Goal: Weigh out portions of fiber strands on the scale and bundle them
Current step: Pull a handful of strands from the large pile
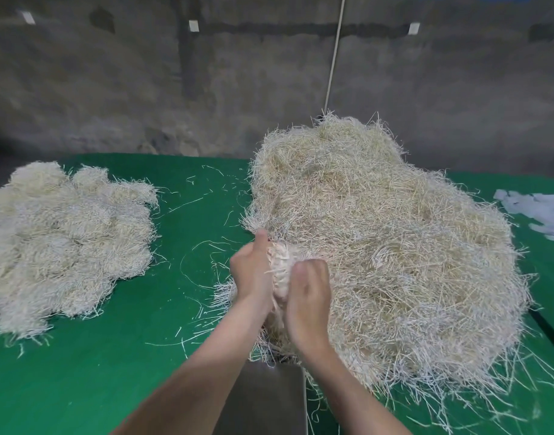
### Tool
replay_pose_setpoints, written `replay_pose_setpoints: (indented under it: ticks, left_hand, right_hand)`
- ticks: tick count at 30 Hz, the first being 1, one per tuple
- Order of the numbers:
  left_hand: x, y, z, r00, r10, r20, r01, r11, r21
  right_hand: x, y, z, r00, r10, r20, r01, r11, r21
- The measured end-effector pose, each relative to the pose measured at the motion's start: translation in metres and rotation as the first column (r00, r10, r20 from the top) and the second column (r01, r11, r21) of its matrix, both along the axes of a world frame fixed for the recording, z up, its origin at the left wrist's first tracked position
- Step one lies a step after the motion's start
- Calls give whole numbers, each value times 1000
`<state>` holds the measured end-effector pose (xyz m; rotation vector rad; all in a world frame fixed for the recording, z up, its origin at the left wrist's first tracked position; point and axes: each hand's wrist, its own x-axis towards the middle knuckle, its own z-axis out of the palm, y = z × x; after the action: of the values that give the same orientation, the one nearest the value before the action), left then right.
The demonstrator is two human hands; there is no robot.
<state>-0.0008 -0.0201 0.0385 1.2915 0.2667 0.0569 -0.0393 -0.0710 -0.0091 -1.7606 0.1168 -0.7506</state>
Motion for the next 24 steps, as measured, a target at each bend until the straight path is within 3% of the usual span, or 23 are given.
replay_pose_setpoints:
  ticks: [2, 5, 7, 9, 13, 15, 18, 22, 24]
  left_hand:
    - [-6, -5, -8, 996, 1, 91, -6, 999, 54]
    - [-12, -8, -12, 989, -136, 57, 134, 990, 37]
    - [-3, 1, -3, 990, -141, -3, 141, 989, -38]
    - [5, 5, 0, 996, -76, -46, 76, 997, -16]
    - [-11, -6, -11, 976, -188, -110, 182, 981, -62]
    - [-3, -3, -4, 975, -202, -93, 201, 979, -23]
    - [6, 2, 4, 993, -107, -58, 109, 994, 28]
    - [-11, -2, -4, 966, -215, -142, 222, 975, 33]
    - [-6, 2, -8, 980, -200, -5, 198, 964, 177]
  right_hand:
    - [13, -10, 15, 999, -29, -28, 26, 996, -89]
    - [27, -27, 33, 998, -43, 43, 44, 999, -18]
    - [16, -8, 24, 987, -71, 145, 93, 984, -151]
    - [11, 5, 16, 980, -63, 191, 115, 953, -279]
    - [34, -29, 31, 998, -58, -33, 55, 995, -84]
    - [22, -15, 28, 991, -127, 41, 132, 975, -176]
    - [15, 6, 14, 984, -66, 167, 114, 949, -295]
    - [37, -27, 22, 998, -56, -31, 53, 995, -89]
    - [33, -34, 27, 995, 61, -76, -64, 998, -30]
